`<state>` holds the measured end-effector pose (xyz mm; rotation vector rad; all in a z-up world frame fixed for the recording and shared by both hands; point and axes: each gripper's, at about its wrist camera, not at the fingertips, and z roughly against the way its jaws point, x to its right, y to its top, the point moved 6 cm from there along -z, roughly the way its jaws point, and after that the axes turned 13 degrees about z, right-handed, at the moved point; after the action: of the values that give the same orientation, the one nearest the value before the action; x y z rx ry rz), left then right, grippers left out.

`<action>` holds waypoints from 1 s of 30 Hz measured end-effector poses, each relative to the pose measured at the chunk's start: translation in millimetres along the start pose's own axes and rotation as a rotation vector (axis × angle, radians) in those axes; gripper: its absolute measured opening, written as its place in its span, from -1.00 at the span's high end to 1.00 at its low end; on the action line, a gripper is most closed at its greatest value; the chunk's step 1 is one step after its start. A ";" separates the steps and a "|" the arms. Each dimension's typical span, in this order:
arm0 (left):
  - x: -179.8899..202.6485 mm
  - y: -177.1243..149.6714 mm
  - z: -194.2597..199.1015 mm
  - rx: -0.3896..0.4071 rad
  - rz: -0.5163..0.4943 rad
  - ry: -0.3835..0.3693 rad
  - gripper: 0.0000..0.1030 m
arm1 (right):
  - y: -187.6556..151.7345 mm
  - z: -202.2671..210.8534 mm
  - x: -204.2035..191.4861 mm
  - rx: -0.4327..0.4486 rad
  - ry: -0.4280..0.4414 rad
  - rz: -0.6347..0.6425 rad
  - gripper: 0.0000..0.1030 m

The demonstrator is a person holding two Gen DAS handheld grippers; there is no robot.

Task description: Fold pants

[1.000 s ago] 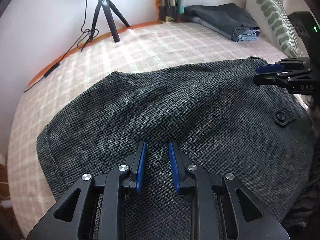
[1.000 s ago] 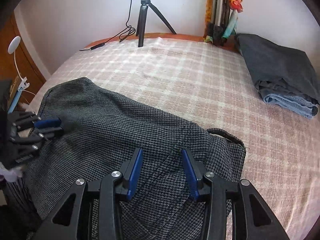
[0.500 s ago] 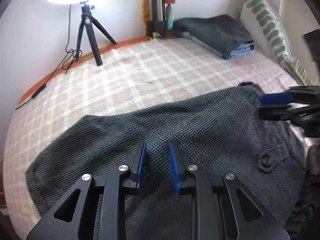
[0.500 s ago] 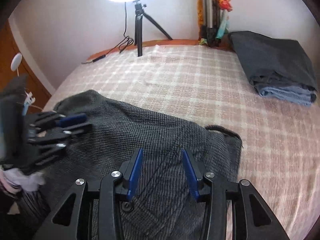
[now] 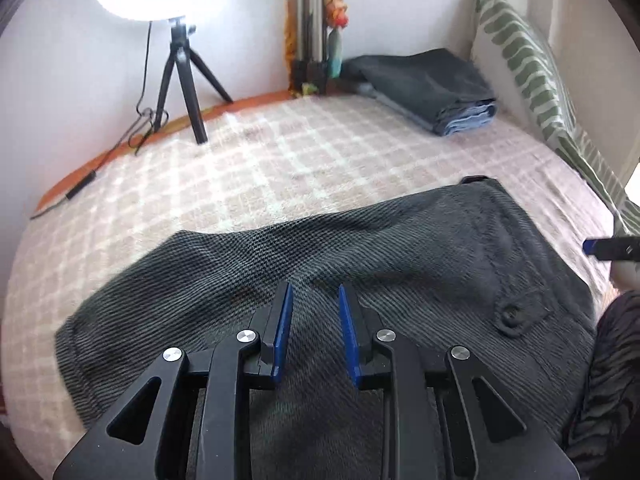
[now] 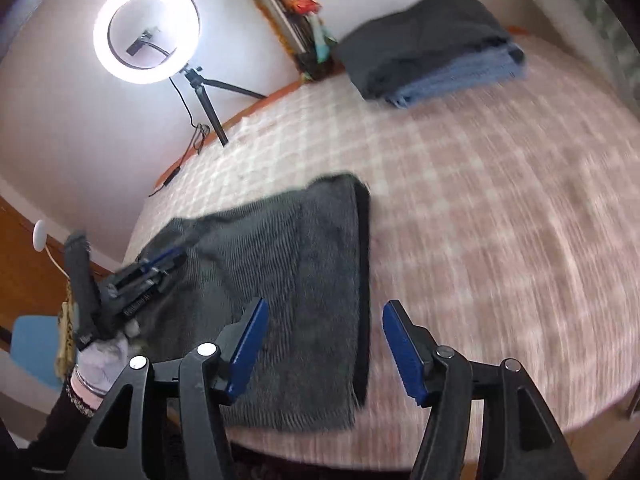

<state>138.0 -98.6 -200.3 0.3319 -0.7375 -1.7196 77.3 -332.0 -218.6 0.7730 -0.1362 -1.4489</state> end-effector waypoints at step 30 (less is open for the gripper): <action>11.4 14.5 -55.4 0.004 0.085 0.079 0.57 | -59.8 -33.6 -26.1 0.197 0.053 -0.249 0.65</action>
<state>177.9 -127.8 -231.5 0.3647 -0.6878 -1.6162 41.0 -290.8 -267.2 1.0167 -0.1470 -1.6656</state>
